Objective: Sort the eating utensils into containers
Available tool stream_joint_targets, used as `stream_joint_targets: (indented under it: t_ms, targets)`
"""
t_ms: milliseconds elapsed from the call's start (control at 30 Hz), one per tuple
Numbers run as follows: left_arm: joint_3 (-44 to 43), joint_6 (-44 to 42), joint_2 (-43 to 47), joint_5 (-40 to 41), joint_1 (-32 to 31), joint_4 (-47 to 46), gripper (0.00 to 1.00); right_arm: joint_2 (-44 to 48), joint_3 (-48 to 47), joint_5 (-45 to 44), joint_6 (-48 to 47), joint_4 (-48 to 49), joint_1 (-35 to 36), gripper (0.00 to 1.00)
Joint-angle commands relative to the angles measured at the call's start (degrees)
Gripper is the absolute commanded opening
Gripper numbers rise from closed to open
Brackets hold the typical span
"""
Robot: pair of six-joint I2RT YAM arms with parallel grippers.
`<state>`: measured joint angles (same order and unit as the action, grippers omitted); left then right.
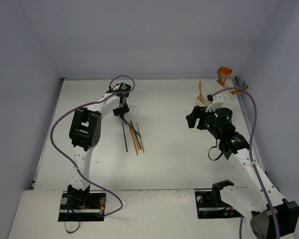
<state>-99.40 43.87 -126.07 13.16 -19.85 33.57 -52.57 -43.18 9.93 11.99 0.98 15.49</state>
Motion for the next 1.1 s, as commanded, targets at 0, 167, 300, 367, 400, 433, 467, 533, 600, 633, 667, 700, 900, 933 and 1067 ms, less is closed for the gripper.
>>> stream_joint_targets:
  t_ms: [0,167,300,367,400,433,467,533,600,633,667,700,900,933,1067]
  targets:
    - [-1.06,0.05,0.89,1.82,0.73,1.32,0.23,1.37,-0.36,0.64,-0.16,2.01,0.42,0.68]
    - [-0.55,-0.93,1.71,3.45,2.48,1.32,0.07,1.85,-0.96,0.10,-1.00,1.84,0.42,0.68]
    - [-1.85,-4.40,2.56,6.78,4.53,1.16,0.01,1.27,-1.45,0.67,-1.09,1.83,0.43,0.69]
    - [-2.99,-6.56,2.70,8.10,5.91,0.93,0.00,1.03,-1.77,0.91,-1.13,1.83,0.51,0.68]
    - [-3.50,-7.41,2.72,8.51,6.43,0.88,0.00,0.91,-1.89,1.00,-1.18,1.83,0.54,0.68]
    - [-4.15,-8.64,2.77,8.79,7.06,0.65,0.00,0.75,-2.10,1.14,-1.25,1.83,0.62,0.68]
    - [-4.90,-10.39,3.05,8.98,7.91,0.04,0.00,0.61,-2.38,1.37,-1.44,1.83,0.66,0.69]
    - [-5.36,-13.47,4.10,9.16,8.99,-1.82,0.00,0.13,-3.02,1.57,-1.69,1.75,0.85,0.69]
    - [-4.65,-17.29,6.05,8.79,9.48,-5.00,0.00,-0.45,-3.98,2.61,-1.96,1.83,0.99,0.69]
    - [-3.79,-18.93,7.45,8.12,9.42,-6.85,0.00,-0.91,-4.67,3.17,-2.07,1.90,1.09,0.69]
    - [-2.48,-21.11,10.17,7.08,9.26,-8.71,0.00,-1.29,-5.33,3.99,-2.13,1.85,1.26,0.69]
    - [-0.85,-22.73,12.32,6.09,9.03,-10.81,0.00,-1.71,-6.02,5.23,-2.14,1.90,1.36,0.69]
    - [15.96,-32.55,29.43,-6.58,4.92,-29.42,0.00,-6.51,-13.66,10.14,-1.10,2.05,2.38,0.69]
    - [19.53,-34.95,33.10,-9.76,3.35,-31.70,0.00,-7.45,-15.76,10.89,-0.66,2.10,2.53,0.69]
    - [25.87,-39.26,41.29,-18.19,-1.65,-37.29,0.00,-12.46,-22.10,13.46,1.85,2.26,3.62,0.69]
